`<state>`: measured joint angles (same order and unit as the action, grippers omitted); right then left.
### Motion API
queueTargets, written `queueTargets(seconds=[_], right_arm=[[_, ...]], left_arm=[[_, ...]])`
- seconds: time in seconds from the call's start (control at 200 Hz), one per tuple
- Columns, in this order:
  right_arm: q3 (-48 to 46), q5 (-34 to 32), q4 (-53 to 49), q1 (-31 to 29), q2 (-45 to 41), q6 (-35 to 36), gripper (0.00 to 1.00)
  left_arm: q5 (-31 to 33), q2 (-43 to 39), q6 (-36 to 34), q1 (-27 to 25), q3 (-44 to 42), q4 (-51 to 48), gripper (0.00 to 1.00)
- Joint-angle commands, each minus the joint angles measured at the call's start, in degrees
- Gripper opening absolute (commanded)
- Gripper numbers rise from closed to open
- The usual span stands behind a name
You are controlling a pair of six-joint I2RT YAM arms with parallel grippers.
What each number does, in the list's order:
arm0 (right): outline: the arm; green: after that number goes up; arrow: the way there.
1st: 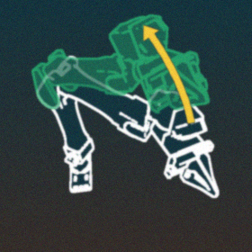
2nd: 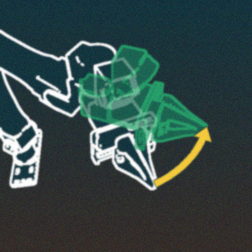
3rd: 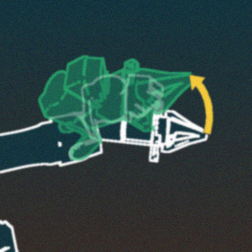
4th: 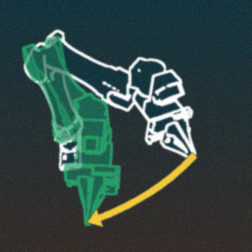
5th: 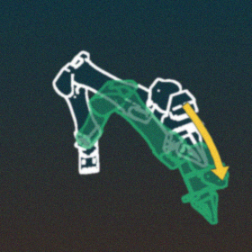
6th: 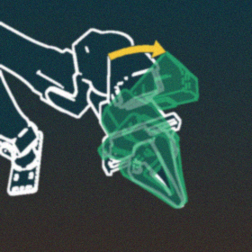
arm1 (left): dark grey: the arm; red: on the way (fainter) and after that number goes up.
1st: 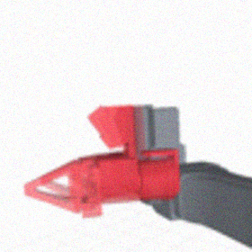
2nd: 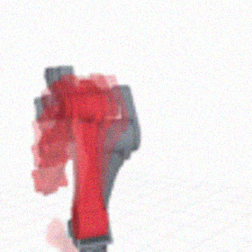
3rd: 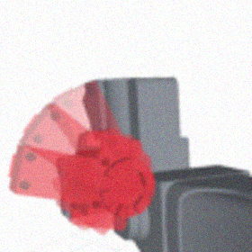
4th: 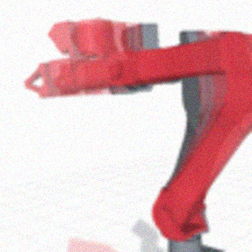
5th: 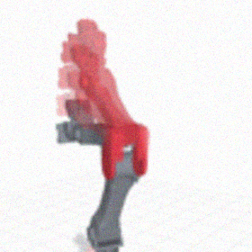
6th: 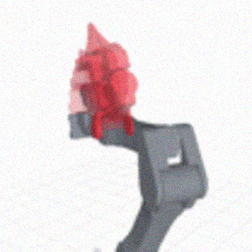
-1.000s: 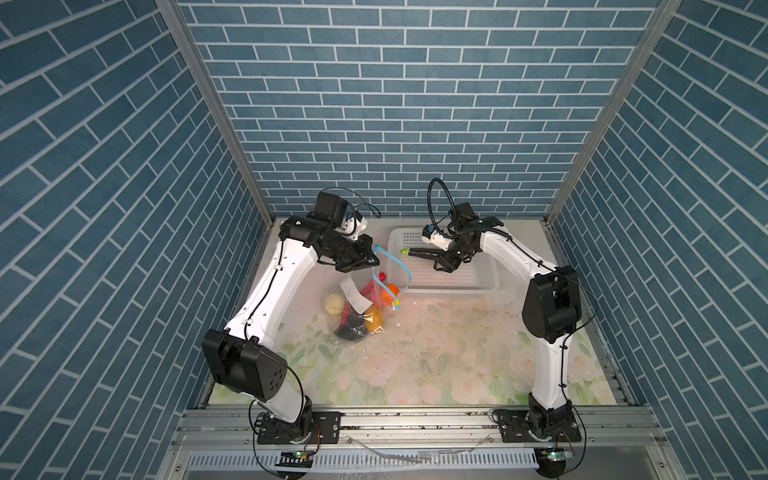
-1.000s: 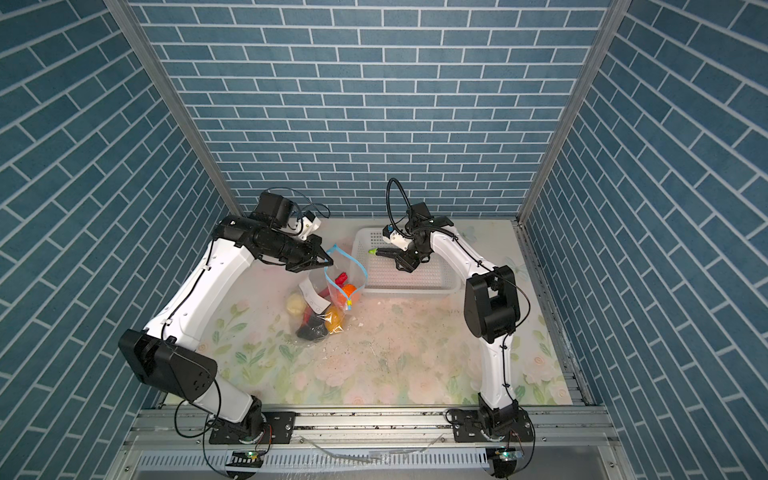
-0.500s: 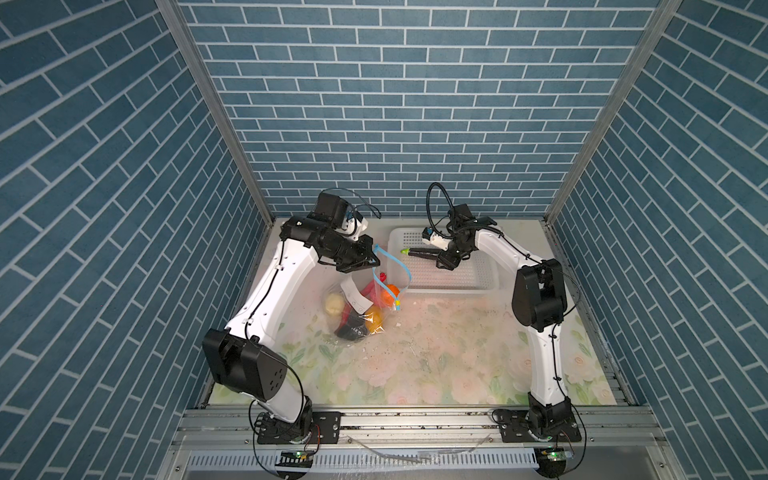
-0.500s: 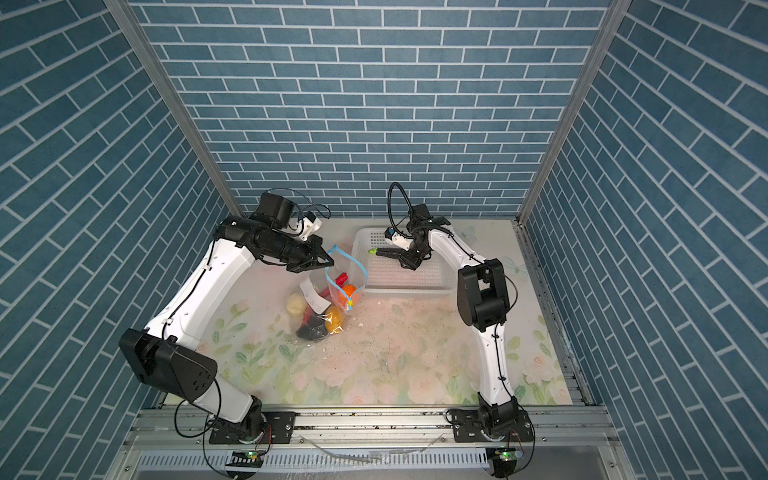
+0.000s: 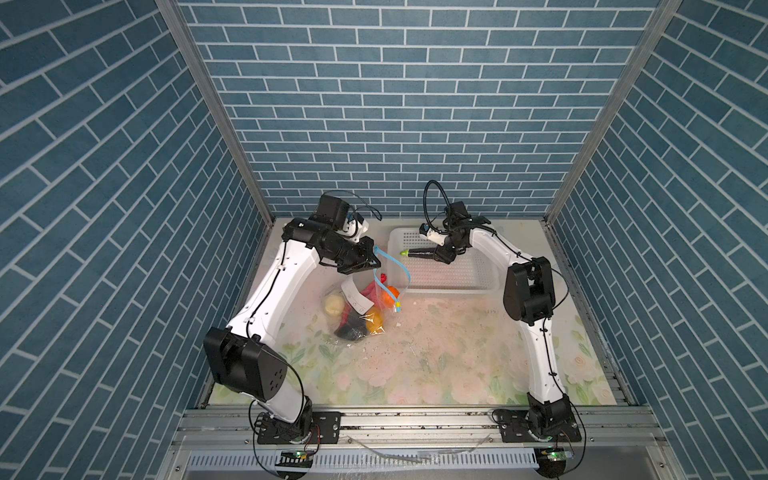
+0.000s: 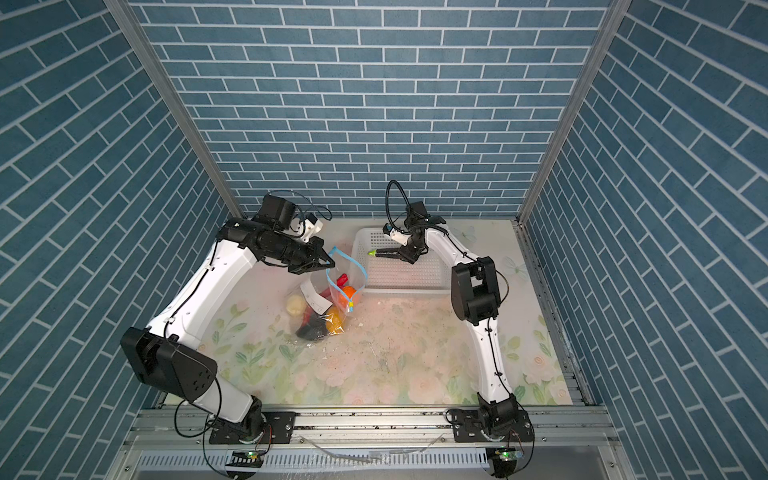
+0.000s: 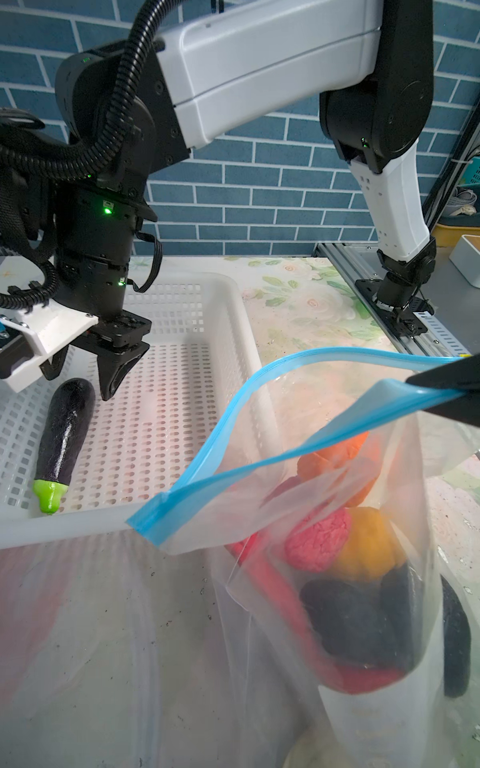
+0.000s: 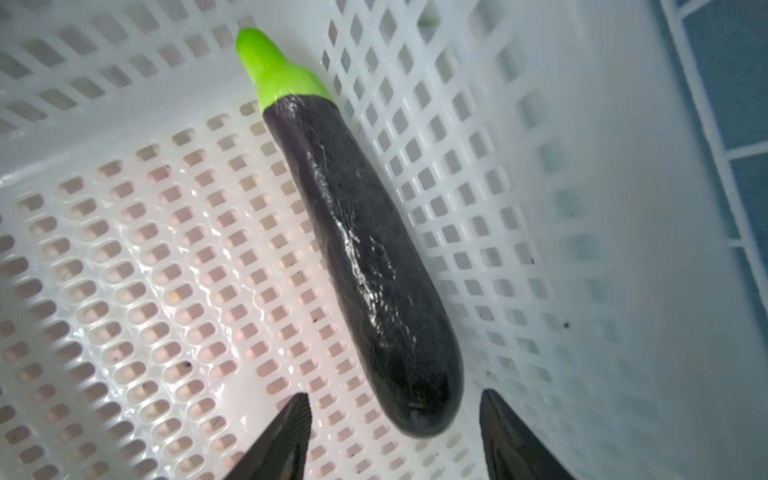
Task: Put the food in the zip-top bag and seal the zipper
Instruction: 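Lower the open right gripper around the dark purple eggplant and close it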
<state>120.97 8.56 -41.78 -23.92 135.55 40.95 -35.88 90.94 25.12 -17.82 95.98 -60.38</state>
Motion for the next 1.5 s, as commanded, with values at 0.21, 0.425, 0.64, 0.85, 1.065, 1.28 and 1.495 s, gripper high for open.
queueTargets(seconds=[0.21,0.425,0.64,0.85,1.065,1.28,1.495], right_arm=[[6.08,2.15,-1.58,0.19,5.33,1.96,0.67],[6.41,3.37,-3.15,0.19,6.51,1.68,0.63],[5.96,4.56,-3.47,0.10,6.03,1.35,0.54],[4.70,5.65,-3.18,-0.12,5.01,1.15,0.48],[-0.12,6.98,-0.08,-0.29,2.09,1.33,0.42],[-2.34,6.91,0.38,-0.50,-0.51,0.98,0.40],[-4.55,5.66,0.65,-0.60,-3.44,0.80,0.38]], left_arm=[[-0.24,-1.81,0.39,-0.37,-1.07,0.70,0.00],[0.02,-2.16,0.43,-0.35,-1.38,0.61,0.00],[-0.07,-1.93,0.35,-0.32,-1.15,0.65,0.00],[-0.10,-1.60,0.23,-0.37,-1.32,0.87,0.00],[-0.03,-1.99,0.19,-0.37,-1.46,0.67,0.00],[0.02,-2.59,0.19,-0.34,-1.74,0.70,0.00],[0.02,-2.97,0.17,-0.36,-2.03,0.86,0.00]])
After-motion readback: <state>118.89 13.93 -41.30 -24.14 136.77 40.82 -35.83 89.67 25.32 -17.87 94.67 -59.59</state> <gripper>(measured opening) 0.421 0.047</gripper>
